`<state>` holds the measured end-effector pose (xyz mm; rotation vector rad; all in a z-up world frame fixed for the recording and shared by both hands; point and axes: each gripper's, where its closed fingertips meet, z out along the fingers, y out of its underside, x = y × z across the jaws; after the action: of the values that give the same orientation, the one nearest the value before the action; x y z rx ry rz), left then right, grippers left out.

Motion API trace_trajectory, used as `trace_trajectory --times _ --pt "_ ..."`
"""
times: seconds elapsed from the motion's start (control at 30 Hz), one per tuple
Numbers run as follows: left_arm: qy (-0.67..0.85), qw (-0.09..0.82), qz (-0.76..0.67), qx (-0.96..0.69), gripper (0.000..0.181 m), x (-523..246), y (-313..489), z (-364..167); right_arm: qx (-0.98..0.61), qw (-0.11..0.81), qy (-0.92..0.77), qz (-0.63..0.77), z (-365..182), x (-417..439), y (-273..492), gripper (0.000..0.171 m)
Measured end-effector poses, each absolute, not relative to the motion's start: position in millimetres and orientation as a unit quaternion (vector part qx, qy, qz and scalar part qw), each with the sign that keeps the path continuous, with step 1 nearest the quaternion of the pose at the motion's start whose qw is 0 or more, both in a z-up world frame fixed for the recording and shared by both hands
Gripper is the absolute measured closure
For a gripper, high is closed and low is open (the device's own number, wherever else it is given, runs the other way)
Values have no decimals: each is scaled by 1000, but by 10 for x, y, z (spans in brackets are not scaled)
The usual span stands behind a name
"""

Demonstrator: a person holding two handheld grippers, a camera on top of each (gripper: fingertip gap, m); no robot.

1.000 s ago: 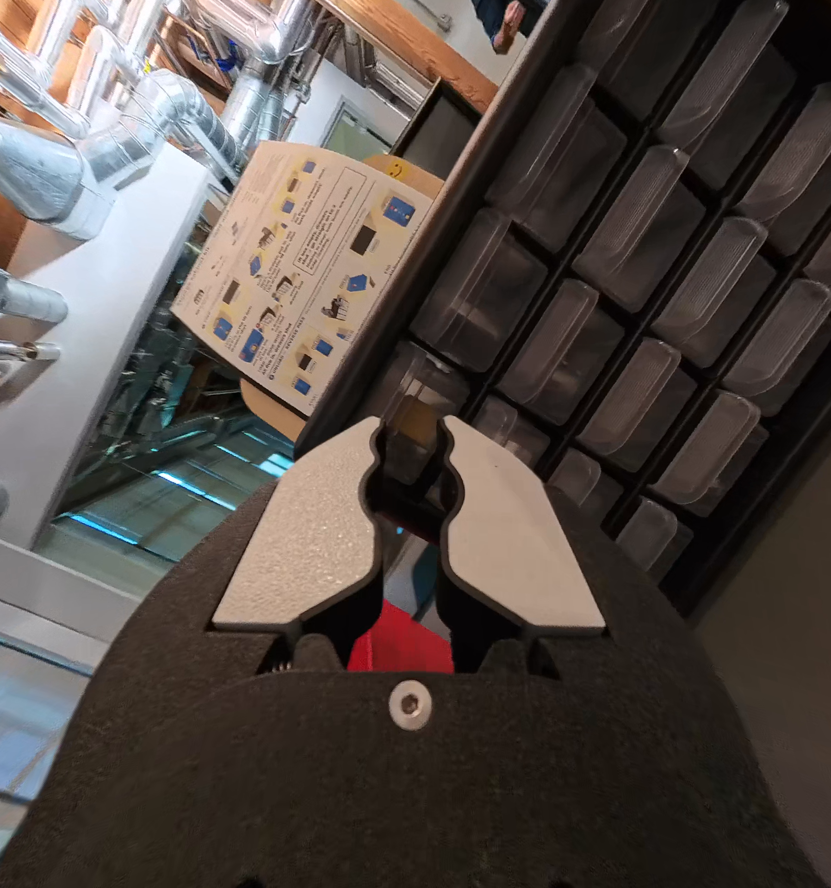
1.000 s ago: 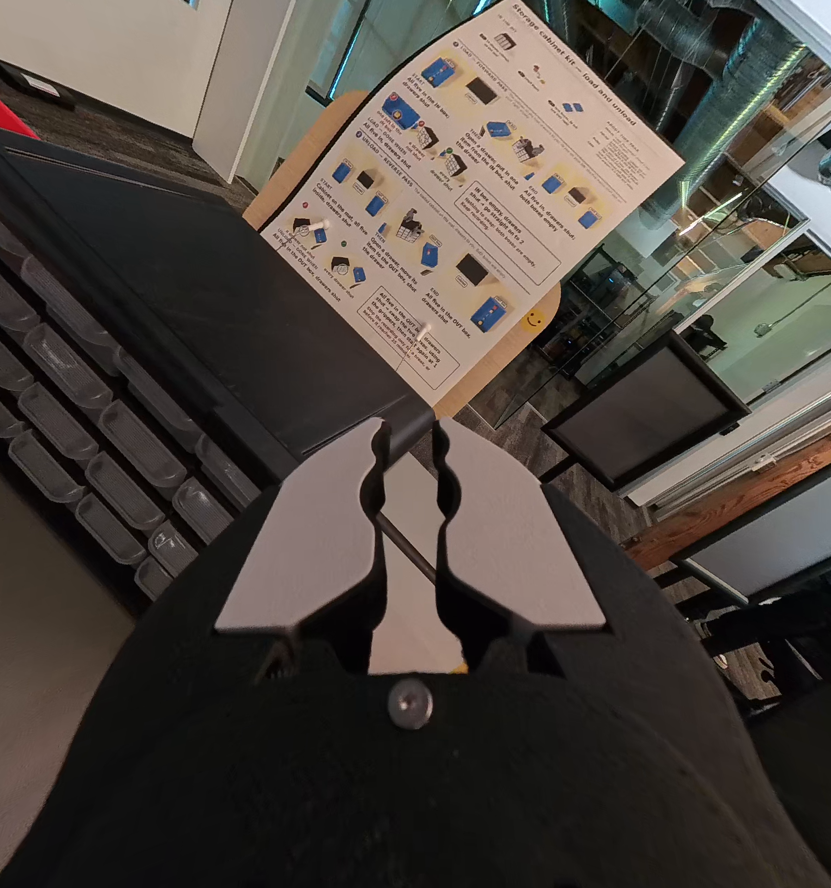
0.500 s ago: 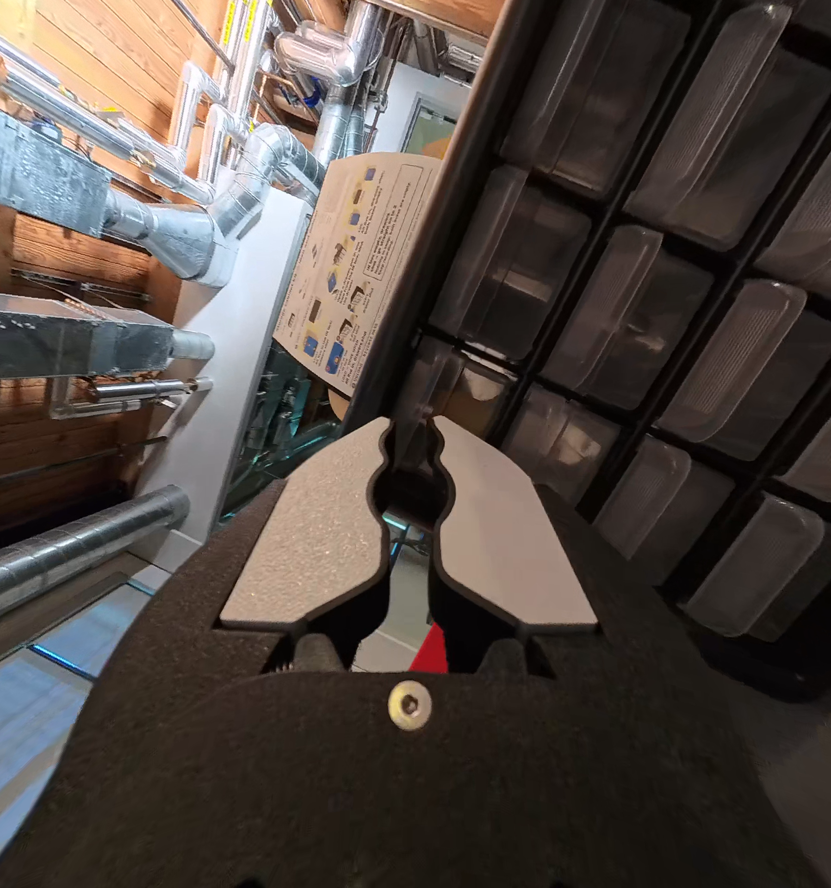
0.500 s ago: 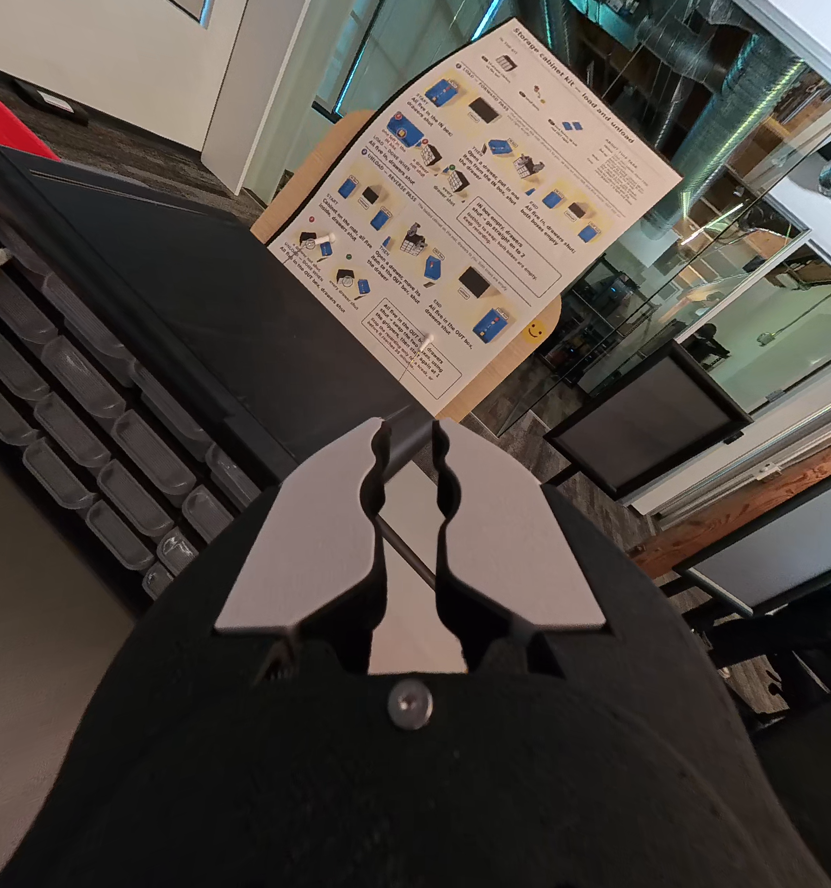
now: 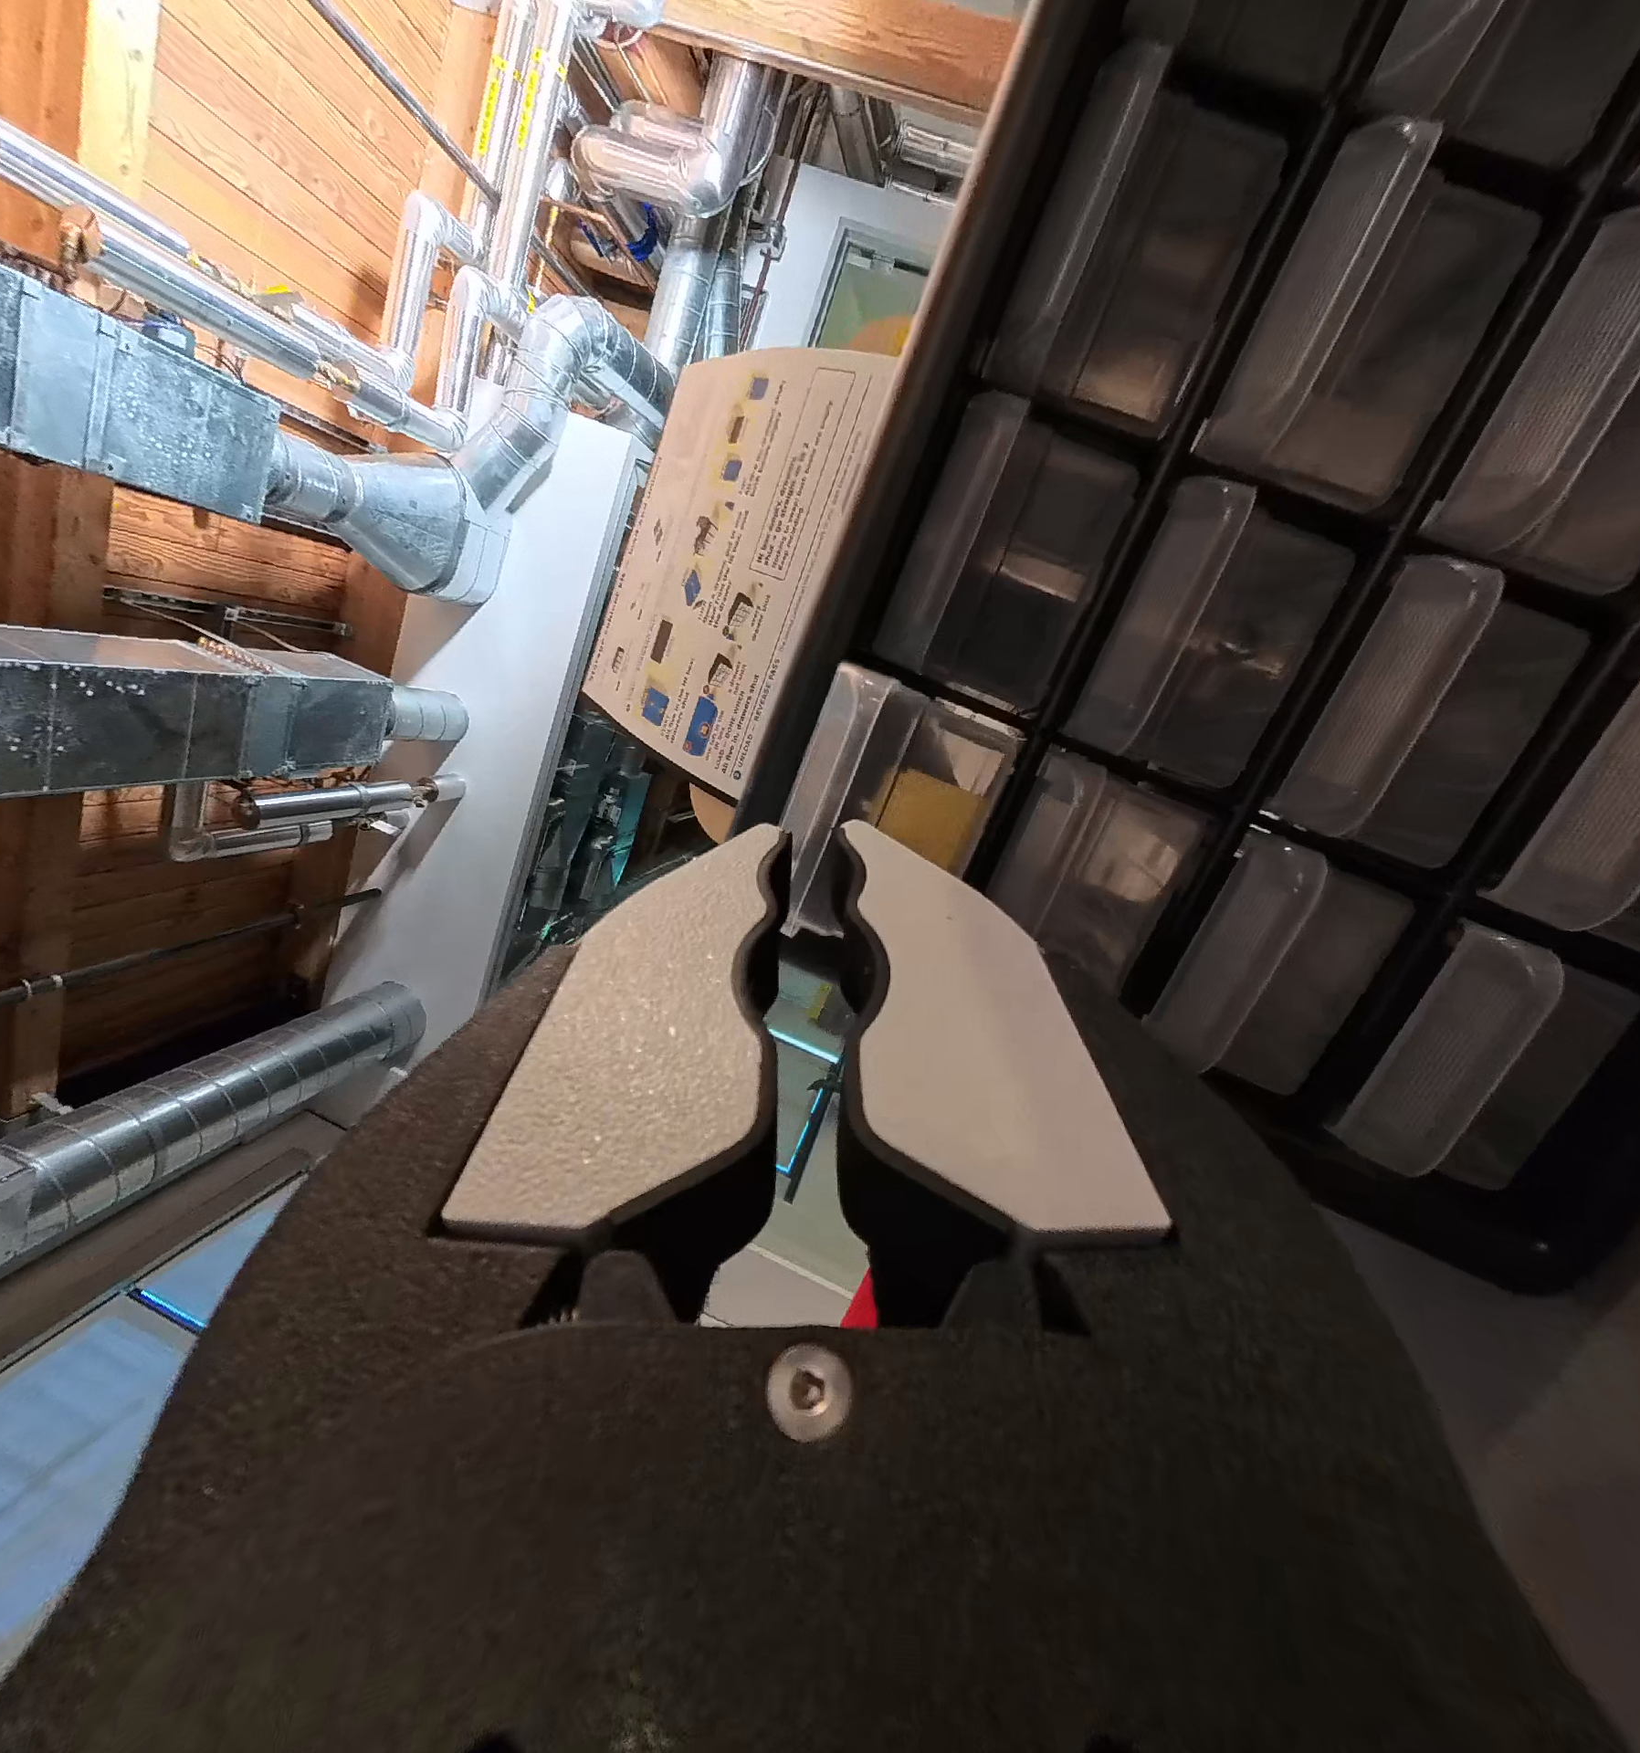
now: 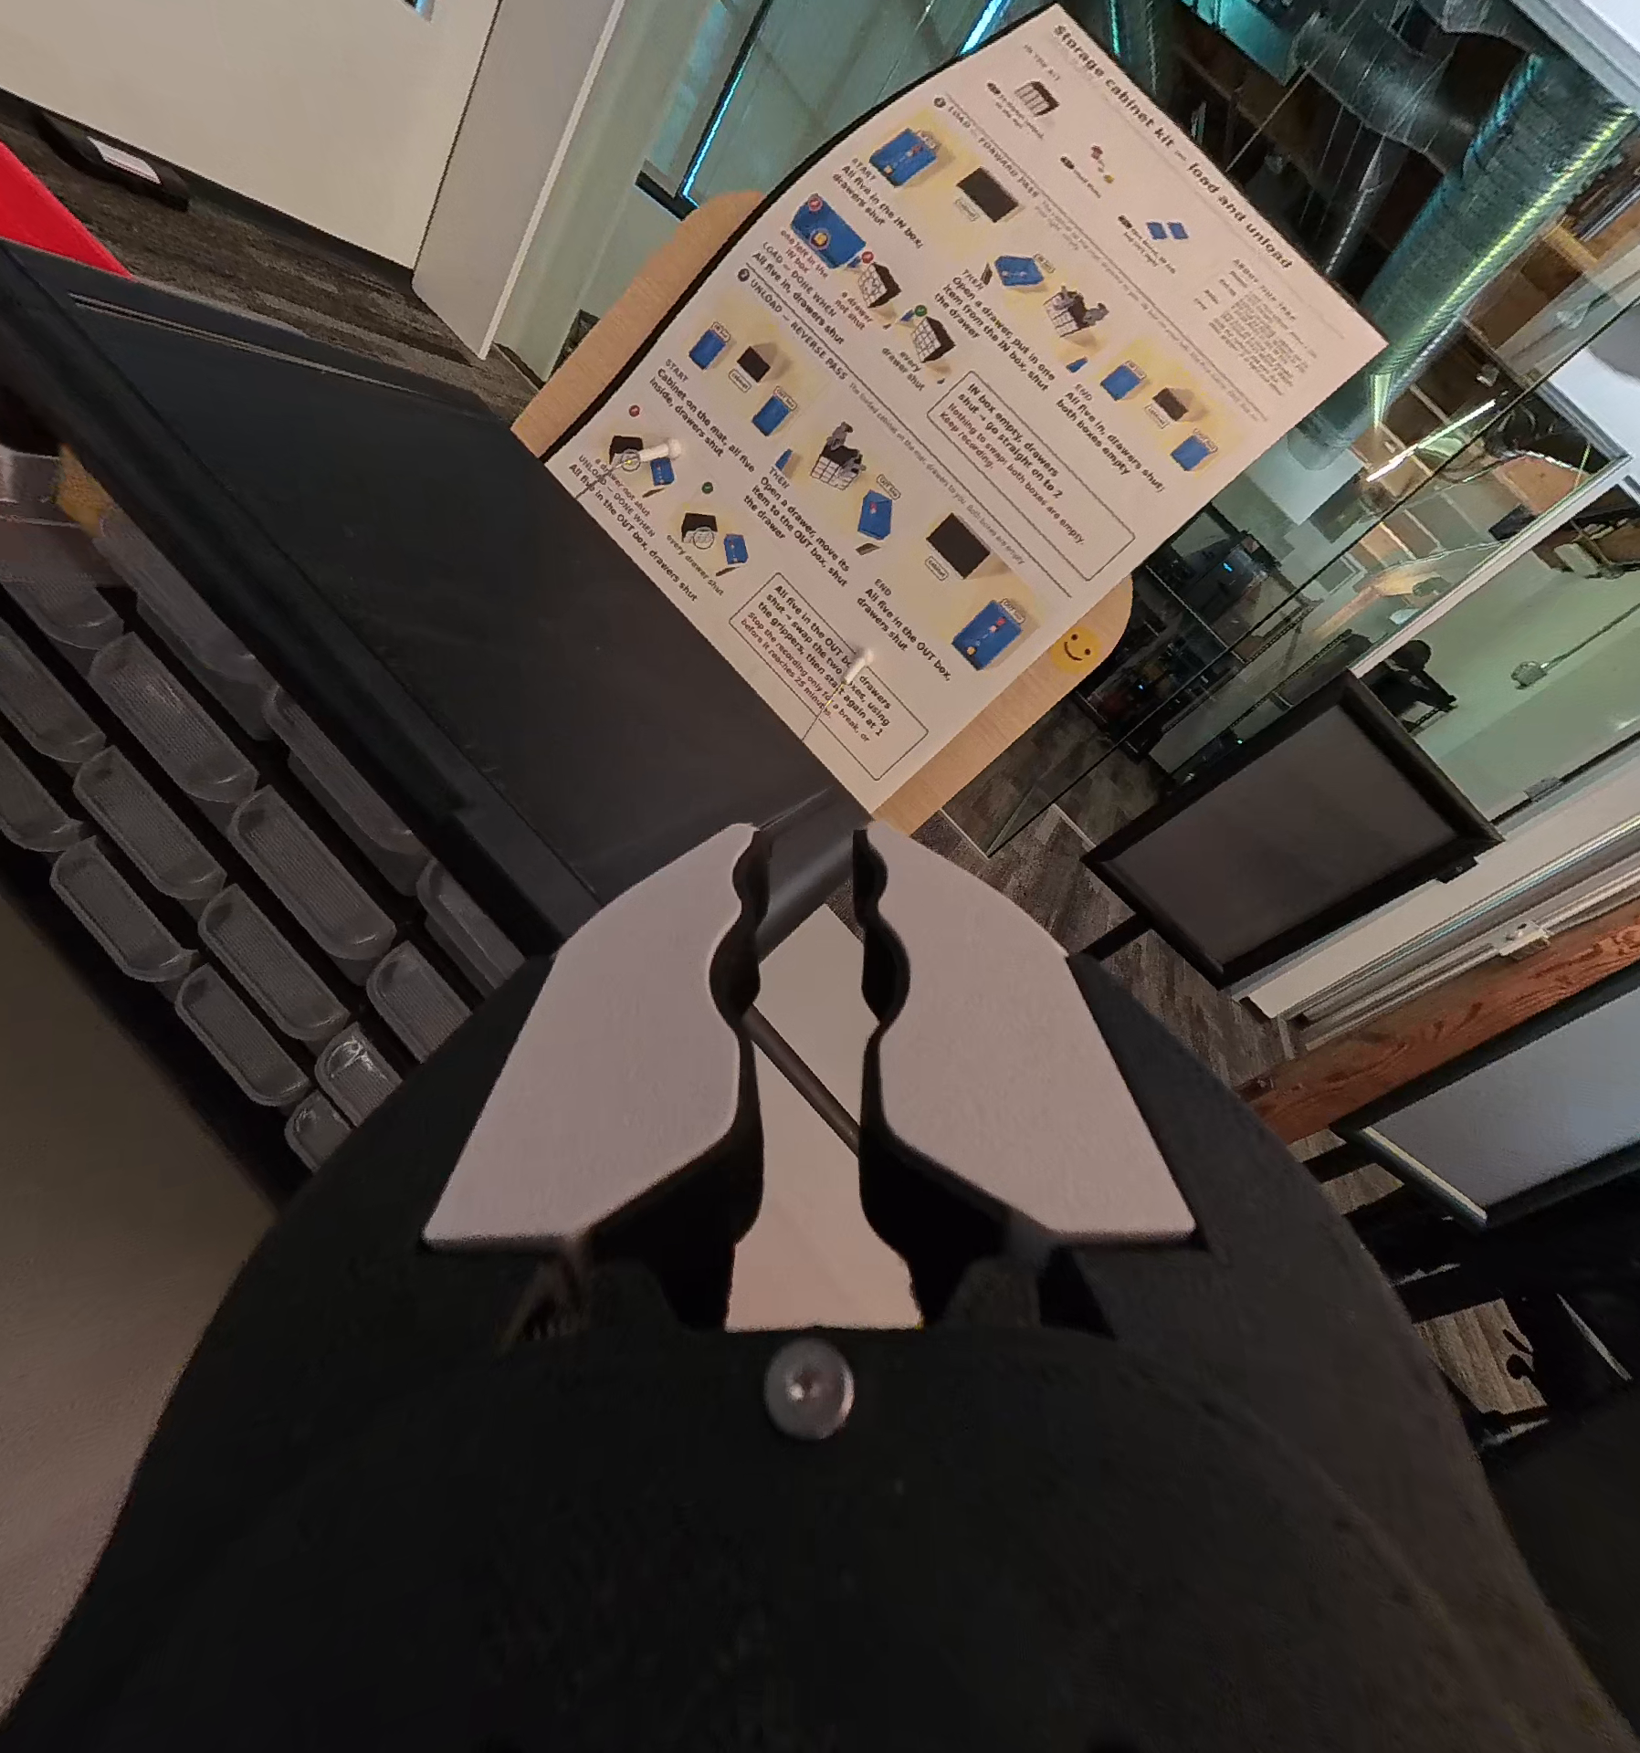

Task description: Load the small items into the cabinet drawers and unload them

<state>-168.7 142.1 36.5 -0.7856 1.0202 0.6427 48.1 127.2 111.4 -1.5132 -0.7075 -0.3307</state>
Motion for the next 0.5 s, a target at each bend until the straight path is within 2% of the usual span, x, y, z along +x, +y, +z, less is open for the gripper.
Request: trace_trajectory --times 0.5 --pt "460 769 271 -351 174 -1766 984 355 -674 642 -346 -118 970 214 1277 153"
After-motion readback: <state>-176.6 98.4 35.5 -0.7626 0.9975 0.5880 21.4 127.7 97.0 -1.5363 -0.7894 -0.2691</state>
